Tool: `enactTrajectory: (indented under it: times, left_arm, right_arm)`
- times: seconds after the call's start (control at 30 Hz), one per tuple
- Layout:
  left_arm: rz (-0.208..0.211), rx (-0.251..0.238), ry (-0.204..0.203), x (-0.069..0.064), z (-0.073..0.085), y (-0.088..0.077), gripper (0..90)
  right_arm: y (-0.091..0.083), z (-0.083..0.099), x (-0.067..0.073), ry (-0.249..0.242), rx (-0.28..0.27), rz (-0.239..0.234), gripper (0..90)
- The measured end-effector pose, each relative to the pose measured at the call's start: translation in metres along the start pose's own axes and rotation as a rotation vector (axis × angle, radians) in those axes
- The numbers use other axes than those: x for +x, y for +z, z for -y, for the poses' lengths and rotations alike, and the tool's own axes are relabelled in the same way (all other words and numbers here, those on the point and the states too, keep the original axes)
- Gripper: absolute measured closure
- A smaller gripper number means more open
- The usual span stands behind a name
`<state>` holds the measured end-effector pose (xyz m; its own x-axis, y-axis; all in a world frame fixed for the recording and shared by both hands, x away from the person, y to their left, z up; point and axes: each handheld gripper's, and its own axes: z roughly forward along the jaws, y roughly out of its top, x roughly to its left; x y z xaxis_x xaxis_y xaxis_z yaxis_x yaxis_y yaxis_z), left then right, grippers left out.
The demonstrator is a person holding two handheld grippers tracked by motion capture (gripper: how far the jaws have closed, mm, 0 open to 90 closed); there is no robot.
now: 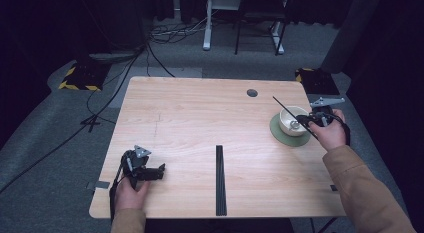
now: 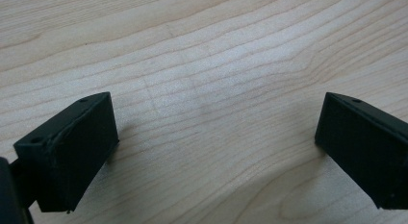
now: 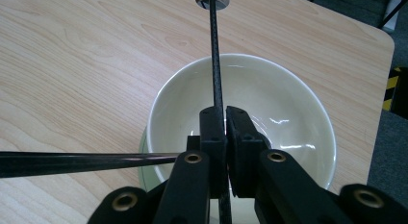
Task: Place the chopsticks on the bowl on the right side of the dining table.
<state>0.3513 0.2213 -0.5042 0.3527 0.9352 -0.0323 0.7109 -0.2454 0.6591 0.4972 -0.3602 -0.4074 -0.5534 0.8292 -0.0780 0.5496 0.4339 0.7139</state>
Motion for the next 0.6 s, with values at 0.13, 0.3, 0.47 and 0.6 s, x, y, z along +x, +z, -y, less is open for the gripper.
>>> enactTrajectory:
  times: [0.13, 0.3, 0.47, 0.6]
  left_arm:
    - [-0.001, 0.0, 0.0, 0.0, 0.0, 0.0, 1.4]
    - [0.0, 0.0, 0.0, 0.0, 0.0, 0.0, 1.4]
    - [0.0, 0.001, 0.0, 0.0, 0.0, 0.0, 1.3]
    - [0.0, 0.001, 0.0, 0.0, 0.0, 0.0, 1.4]
  right_arm:
    - [0.005, 0.001, -0.002, 0.01, 0.003, 0.002, 86.8]
    - [0.009, 0.002, -0.006, 0.026, -0.003, 0.004, 86.8]
    - [0.014, 0.002, -0.006, 0.013, -0.015, -0.006, 86.8]
    - [0.017, 0.003, -0.006, 0.011, -0.009, -0.014, 86.7]
